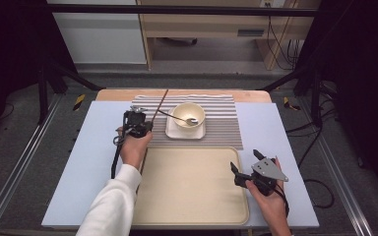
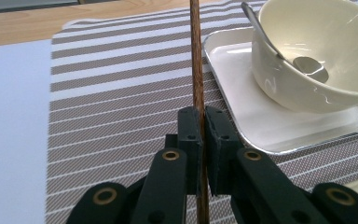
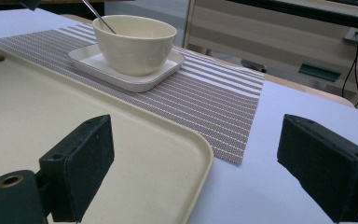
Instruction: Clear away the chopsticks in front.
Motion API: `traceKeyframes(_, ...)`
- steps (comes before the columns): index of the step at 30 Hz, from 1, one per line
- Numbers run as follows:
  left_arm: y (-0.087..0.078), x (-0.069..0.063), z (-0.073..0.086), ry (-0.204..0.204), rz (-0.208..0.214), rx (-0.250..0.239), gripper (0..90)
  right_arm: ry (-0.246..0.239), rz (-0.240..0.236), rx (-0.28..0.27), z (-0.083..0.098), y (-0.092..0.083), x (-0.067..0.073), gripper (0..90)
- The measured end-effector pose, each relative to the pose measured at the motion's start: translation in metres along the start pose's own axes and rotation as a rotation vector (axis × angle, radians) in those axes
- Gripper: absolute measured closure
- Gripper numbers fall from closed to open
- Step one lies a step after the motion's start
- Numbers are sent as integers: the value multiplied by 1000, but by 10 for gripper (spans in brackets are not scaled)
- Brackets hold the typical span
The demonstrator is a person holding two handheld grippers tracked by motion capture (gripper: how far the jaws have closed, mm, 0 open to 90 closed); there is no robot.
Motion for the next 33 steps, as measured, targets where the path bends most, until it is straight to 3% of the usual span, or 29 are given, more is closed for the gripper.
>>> traceKeyframes(17, -26, 19, 14, -24, 45, -43, 854, 17, 22, -21, 0, -2, -5, 124)
traceKeyframes(22, -32, 23, 18, -48, 36, -54, 854, 11, 15, -10, 3, -1, -5, 126)
traceKeyframes(26, -37, 26, 14, -67, 22, -55, 854, 27, 3, -33, -2, -6, -1, 125)
traceKeyframes(29, -38, 30, 12, -52, -7, -33, 853, 12, 1, -32, -3, -6, 3, 120)
traceKeyframes(33, -44, 35, 14, -79, -20, -27, 854, -5, -2, -22, -2, -6, 5, 119)
Point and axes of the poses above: each handheld gripper's, and its own axes: y roughly forward along the jaws, z roughly out of its underside, x roughly to its left, the point moved 6 cm from there along y, roughly forward along the jaws, and after that the axes turned 5 degrees about x, right-handed, at the moved point
